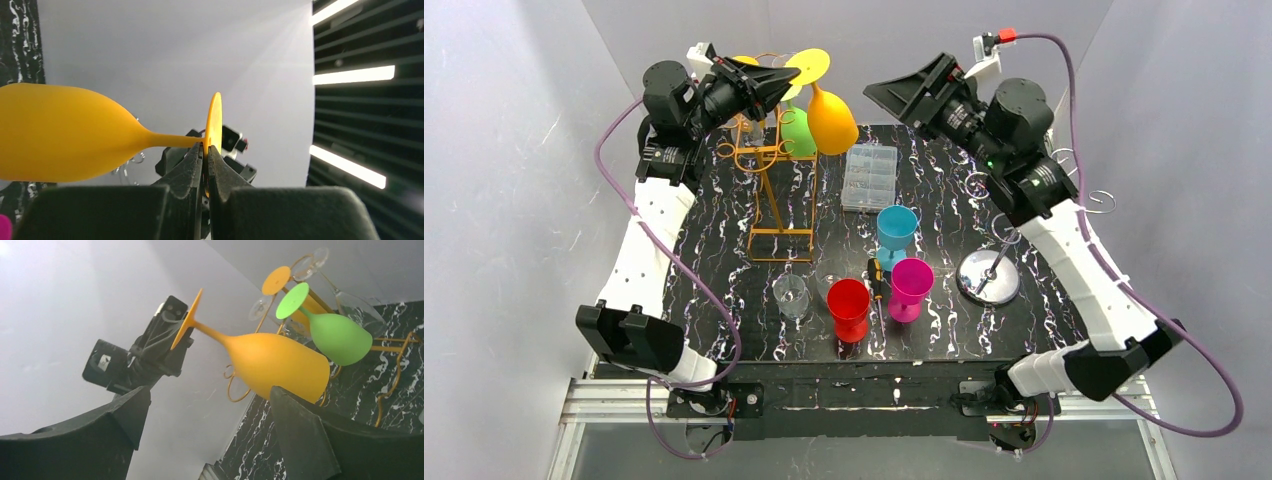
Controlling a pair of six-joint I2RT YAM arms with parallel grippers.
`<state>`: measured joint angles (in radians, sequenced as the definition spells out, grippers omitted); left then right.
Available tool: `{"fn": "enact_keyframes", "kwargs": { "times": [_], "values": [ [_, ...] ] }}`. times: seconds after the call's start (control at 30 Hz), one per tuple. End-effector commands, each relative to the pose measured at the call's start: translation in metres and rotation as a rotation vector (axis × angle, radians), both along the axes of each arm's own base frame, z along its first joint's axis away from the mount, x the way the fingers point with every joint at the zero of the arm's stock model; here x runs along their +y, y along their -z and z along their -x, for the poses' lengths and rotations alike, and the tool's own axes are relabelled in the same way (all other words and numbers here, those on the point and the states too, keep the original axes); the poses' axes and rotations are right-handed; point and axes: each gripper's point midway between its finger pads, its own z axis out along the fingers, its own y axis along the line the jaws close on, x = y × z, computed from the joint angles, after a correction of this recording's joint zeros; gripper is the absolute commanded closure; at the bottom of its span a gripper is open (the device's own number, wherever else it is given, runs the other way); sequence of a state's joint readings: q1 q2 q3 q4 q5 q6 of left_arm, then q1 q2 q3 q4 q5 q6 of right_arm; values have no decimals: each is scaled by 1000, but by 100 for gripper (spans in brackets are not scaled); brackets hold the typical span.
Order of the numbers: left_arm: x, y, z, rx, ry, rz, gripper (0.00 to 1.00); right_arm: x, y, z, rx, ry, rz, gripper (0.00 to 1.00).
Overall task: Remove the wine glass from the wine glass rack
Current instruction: Place the wine glass at the center of the board.
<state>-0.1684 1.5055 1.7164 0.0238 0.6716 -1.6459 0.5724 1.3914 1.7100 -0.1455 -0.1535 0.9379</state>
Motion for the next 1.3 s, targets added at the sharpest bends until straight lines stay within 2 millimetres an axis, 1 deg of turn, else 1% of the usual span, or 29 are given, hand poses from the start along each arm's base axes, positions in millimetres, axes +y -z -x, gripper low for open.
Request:
{"fn": "enact_keyframes", "kwargs": {
  "times": [0.0, 0.07, 0.2, 0.33, 0.47, 0.77, 0.93, 1.03, 1.1, 1.27],
  "values": [
    [16, -49, 18, -19, -97, 158, 100, -11, -24, 21, -158, -34, -9, 2],
    [19, -55, 18, -8, -113, 214, 100, -12, -23, 24, -180, -54, -20, 1],
    [22, -65, 17, 11, -122, 290, 100, -5, -21, 25, -219, -119, -54, 2],
    [20, -76, 16, 13, -108, 349, 100, 4, -16, 21, -231, -158, -80, 2],
    [17, -85, 19, 8, -89, 367, 100, 12, -11, 16, -238, -191, -106, 1],
    [17, -87, 20, 14, -78, 398, 100, 15, -6, 8, -238, -182, -123, 3],
    [17, -88, 19, 15, -78, 404, 100, 9, 8, 0, -201, -129, -80, 4],
    [16, -86, 17, 15, -78, 401, 100, 5, 12, -3, -201, -99, -59, 4],
    [16, -83, 15, 24, -78, 403, 100, 4, 12, -5, -200, -86, -53, 5],
    [14, -82, 15, 27, -75, 404, 100, 9, -1, -3, -254, -124, -96, 7]
  ]
}}
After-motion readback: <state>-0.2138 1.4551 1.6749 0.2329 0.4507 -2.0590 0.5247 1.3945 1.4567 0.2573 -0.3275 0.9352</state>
